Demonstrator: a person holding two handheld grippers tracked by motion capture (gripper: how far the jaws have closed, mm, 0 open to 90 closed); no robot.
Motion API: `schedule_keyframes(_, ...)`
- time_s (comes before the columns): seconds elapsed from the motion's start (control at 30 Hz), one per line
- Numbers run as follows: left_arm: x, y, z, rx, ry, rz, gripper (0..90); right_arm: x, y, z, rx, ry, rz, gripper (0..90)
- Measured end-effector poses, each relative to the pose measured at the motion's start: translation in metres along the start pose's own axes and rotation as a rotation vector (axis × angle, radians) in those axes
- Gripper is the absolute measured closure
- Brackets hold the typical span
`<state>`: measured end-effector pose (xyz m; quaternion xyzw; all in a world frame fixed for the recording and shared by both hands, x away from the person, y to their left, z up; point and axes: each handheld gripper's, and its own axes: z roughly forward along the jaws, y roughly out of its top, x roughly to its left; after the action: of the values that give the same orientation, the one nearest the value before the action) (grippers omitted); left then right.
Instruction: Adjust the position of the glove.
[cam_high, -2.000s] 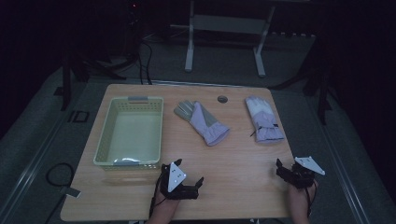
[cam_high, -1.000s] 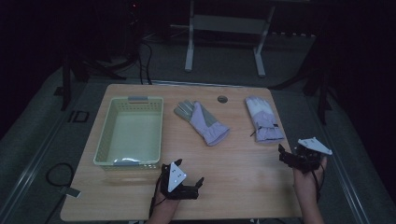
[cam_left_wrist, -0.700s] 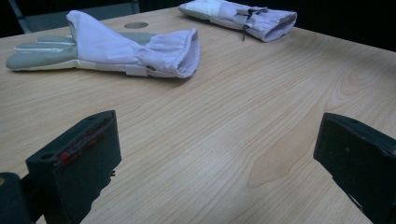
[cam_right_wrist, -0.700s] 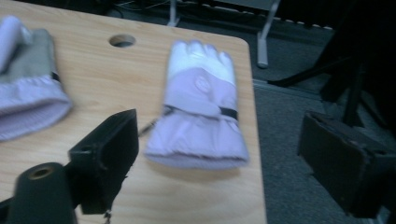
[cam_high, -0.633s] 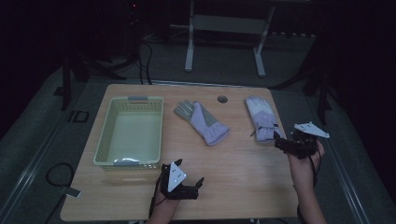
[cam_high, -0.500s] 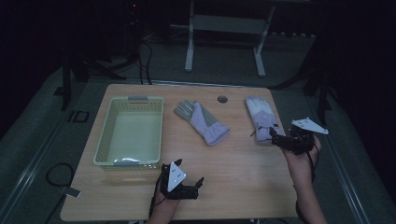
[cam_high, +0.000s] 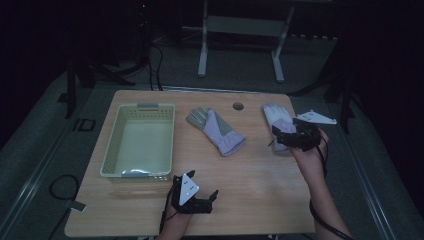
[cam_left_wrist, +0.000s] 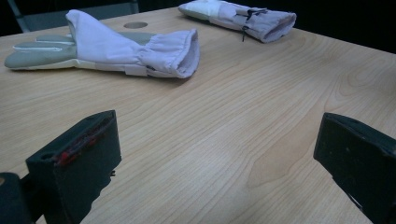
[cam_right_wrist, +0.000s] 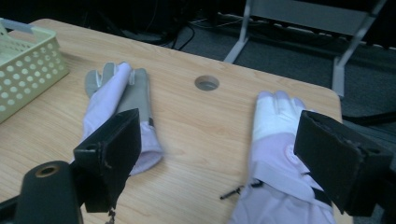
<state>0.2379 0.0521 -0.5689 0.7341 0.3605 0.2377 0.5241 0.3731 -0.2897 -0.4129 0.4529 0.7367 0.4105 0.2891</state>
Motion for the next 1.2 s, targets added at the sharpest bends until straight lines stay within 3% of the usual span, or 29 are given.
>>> schedule_keyframes(0.03, 0.0, 0.0, 0.0, 0.0, 0.0, 0.0, 0.7, 0.003, 0.003, 0.006, 0.002, 0.032, -0.006, 15.0)
schedule_keyframes(0.2, 0.0, 0.0, 0.0, 0.001, 0.001, 0.004, 0.7, 0.01, 0.006, 0.014, 0.004, 0.053, -0.04, 18.1)
schedule_keyframes(0.27, 0.0, 0.0, 0.0, 0.001, 0.001, 0.005, 0.7, 0.019, 0.01, 0.028, 0.019, 0.085, -0.069, 19.4)
schedule_keyframes(0.6, -0.001, 0.0, 0.0, 0.0, 0.001, 0.01, 0.7, 0.031, 0.015, 0.062, 0.067, 0.148, -0.042, 22.4)
schedule_keyframes(0.73, -0.001, 0.0, 0.0, -0.001, 0.001, 0.011, 0.7, 0.035, 0.012, 0.08, 0.101, 0.149, -0.085, 31.5)
schedule_keyframes(0.87, -0.001, 0.0, 0.0, 0.001, -0.001, 0.012, 0.7, 0.041, 0.004, 0.098, 0.126, 0.161, -0.069, 37.7)
schedule_keyframes(0.9, -0.001, 0.0, 0.0, -0.002, -0.001, 0.009, 0.7, 0.044, 0.002, 0.107, 0.13, 0.188, -0.068, 39.7)
schedule_keyframes(0.97, -0.001, 0.0, 0.0, -0.002, -0.002, 0.009, 0.7, 0.046, 0.001, 0.111, 0.138, 0.191, -0.067, 42.7)
schedule_keyframes(1.07, -0.001, 0.0, 0.0, -0.003, -0.002, 0.009, 0.7, 0.051, 0.001, 0.123, 0.162, 0.232, -0.057, 46.8)
schedule_keyframes(1.1, -0.001, 0.0, 0.0, -0.002, -0.003, 0.01, 0.7, 0.055, 0.001, 0.131, 0.182, 0.248, -0.08, 49.4)
schedule_keyframes(1.2, 0.0, 0.0, 0.0, -0.003, -0.004, 0.009, 0.7, 0.059, 0.002, 0.139, 0.194, 0.26, -0.089, 50.0)
